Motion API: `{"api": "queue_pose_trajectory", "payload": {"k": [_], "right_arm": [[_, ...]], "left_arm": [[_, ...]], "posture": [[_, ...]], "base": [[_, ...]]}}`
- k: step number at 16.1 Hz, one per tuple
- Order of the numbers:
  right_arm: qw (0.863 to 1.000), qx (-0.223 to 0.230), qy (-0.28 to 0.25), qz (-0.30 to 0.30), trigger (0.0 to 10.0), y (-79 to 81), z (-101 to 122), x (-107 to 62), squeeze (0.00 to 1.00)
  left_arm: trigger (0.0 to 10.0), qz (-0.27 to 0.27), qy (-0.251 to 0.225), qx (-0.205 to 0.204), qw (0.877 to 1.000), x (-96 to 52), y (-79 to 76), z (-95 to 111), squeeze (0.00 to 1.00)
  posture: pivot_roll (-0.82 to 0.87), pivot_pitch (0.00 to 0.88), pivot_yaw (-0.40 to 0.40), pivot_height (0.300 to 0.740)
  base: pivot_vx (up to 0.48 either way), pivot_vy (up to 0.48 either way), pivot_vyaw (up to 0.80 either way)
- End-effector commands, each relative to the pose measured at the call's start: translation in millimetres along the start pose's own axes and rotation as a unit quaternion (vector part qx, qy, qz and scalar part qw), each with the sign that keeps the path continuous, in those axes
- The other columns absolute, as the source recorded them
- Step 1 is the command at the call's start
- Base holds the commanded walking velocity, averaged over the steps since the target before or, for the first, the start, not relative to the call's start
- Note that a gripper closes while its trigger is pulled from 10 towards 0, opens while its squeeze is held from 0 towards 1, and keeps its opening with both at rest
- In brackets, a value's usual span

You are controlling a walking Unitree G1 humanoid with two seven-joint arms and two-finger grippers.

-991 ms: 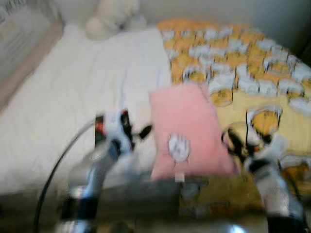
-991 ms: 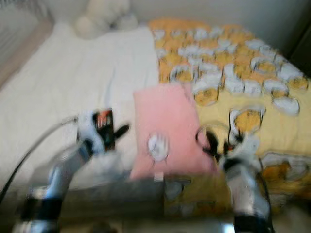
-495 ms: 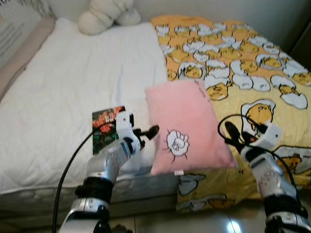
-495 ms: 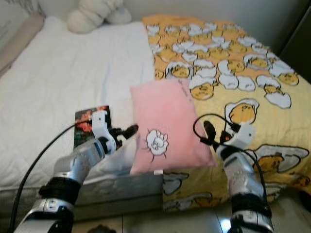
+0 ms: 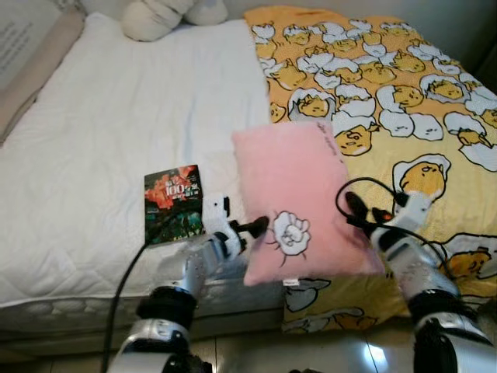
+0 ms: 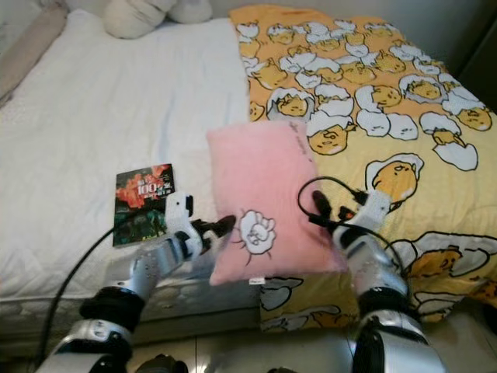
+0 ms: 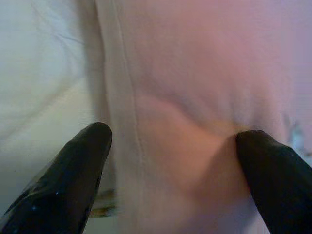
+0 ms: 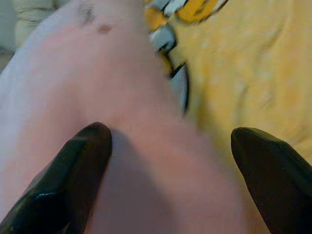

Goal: Clean up the room

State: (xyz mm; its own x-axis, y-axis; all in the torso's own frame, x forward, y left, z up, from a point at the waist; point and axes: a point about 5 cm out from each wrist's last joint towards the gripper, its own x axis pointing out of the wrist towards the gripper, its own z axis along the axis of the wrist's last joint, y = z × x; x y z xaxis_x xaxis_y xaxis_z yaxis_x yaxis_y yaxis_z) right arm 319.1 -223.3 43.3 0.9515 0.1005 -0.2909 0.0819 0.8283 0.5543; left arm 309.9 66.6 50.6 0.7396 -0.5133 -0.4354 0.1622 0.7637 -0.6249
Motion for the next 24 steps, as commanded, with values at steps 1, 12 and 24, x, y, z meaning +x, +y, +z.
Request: {"api": "queue_pose_trajectory", "payload": {"k": [1, 12, 24], "right_arm": [[1.000, 0.014, 0.011, 0.008, 10.0, 4.7, -6.7, 2.8, 0.00], [0.998, 0.029, 0.061, -0.015, 10.0, 2.1, -31.2, 1.1, 0.00], [0.999, 0.032, 0.041, 0.002, 10.0, 13.0, -22.6, 8.0, 0.00]], "left_arm": [[10.0, -0.019, -0.023, -0.031, 0.999, 3.4, -16.1, 8.3, 0.00], [10.0, -0.005, -0.039, -0.003, 0.999, -62.8, -21.4, 9.9, 0.00], [10.0, 0.017, 0.090, 0.067, 0.994, 21.1, -38.6, -61.1, 0.00]], "posture": [[0.05, 0.043, -0.044, 0.740], [0.09, 0.054, -0.063, 0.740], [0.01, 0.032, -0.052, 0.740]], "base": [[0.000, 0.000, 0.00], [0.000, 0.000, 0.00], [0.000, 0.000, 0.00]]}}
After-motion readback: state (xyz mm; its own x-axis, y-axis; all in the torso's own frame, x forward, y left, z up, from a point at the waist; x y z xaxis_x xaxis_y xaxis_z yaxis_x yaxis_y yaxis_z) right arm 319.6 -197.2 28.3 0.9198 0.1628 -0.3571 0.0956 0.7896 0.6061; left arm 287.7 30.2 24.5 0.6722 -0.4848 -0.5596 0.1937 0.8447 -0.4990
